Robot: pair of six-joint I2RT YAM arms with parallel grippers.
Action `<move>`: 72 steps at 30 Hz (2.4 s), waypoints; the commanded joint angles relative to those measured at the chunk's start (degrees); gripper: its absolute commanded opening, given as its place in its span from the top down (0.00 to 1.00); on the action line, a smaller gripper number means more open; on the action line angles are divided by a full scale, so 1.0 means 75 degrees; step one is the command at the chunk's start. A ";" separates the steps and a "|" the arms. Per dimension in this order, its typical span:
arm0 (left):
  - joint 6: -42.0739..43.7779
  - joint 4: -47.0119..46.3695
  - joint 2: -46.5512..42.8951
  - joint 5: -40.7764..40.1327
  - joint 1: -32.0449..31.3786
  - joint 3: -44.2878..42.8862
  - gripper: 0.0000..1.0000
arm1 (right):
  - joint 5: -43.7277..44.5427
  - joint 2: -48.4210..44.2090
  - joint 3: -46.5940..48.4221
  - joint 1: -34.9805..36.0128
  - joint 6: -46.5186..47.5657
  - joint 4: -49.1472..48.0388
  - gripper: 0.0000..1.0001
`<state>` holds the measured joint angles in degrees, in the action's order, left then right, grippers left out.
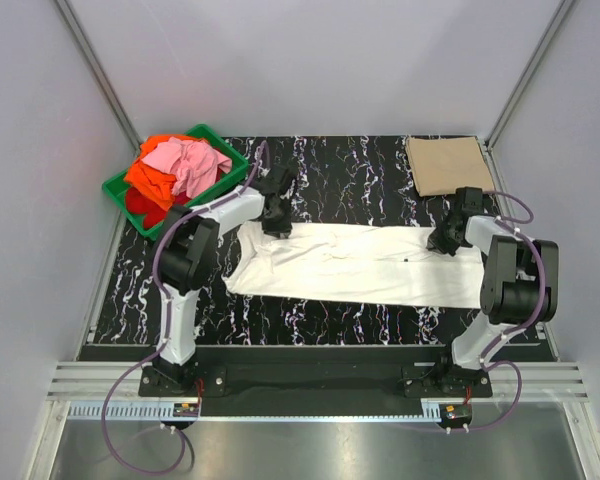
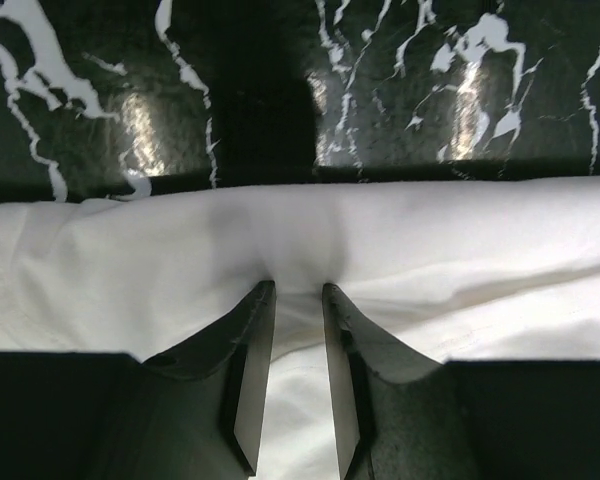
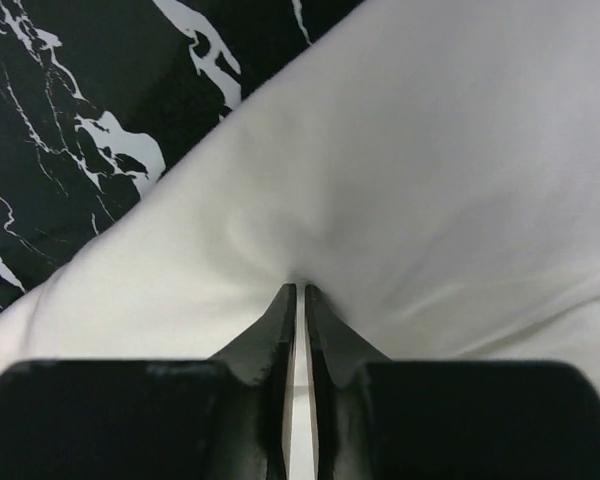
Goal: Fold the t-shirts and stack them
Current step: Fold the tshirt
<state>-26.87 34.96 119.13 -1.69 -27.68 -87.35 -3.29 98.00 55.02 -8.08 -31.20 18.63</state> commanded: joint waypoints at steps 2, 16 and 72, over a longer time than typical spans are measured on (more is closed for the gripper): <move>-0.0050 -0.0290 0.0790 0.0132 -0.0001 -0.0797 0.67 | 0.0207 -0.0959 0.0034 -0.0107 0.0223 0.0305 0.82; -0.0714 -0.0147 0.4352 0.1416 0.0513 -0.7239 0.66 | -0.1342 -0.2647 0.0117 -0.0095 -0.1171 -0.0830 0.69; 0.1215 0.0285 0.3934 0.1114 -0.0071 -0.7421 0.93 | -0.1893 -0.3245 0.0316 -0.0095 -0.1488 -0.0984 0.69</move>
<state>-21.58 38.92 151.59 3.16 -28.36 -140.11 -17.15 75.50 55.70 -8.80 -41.85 12.71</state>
